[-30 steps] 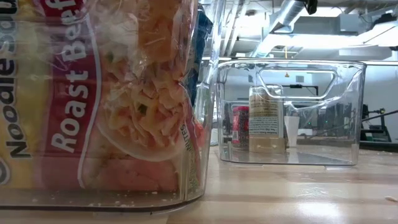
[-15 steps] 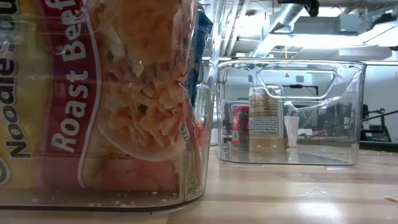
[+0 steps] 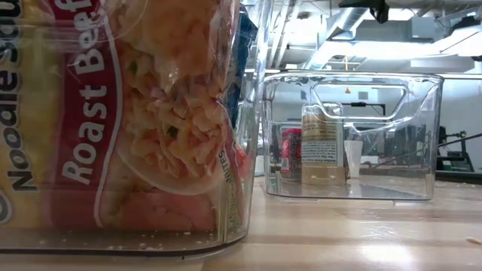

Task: Pick & Place Food Item
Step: Put the brown seasoning bottle into the right transparent bin

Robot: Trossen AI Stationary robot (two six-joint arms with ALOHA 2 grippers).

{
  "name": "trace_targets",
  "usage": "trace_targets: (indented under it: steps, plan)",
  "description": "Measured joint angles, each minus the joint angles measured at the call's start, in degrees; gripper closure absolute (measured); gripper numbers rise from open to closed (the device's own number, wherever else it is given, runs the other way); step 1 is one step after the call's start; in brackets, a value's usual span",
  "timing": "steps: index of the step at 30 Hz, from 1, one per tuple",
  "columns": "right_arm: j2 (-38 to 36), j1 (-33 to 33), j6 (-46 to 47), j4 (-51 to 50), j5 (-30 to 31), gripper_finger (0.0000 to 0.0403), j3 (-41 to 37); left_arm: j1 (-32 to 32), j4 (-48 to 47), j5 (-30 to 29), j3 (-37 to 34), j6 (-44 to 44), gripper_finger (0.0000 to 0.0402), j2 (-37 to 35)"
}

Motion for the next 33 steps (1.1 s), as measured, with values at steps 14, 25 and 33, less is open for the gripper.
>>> trace_targets:
  steps: [14,25,33]
  plan:
    - [0.0,0.0,0.0,-2.7,0.0,0.028,0.0,-1.4,0.9,-1.0,0.0,-1.1,0.0107,2.8]
    - [0.0,0.0,-0.6,-3.2,0.0,0.028,0.0,-1.4,7.4,0.0,-5.5,-1.2,0.0113,2.6]
    - [0.0,0.0,-0.7,-3.2,0.0,0.028,0.0,-1.2,8.3,0.8,-5.7,-1.1,0.0153,2.6]
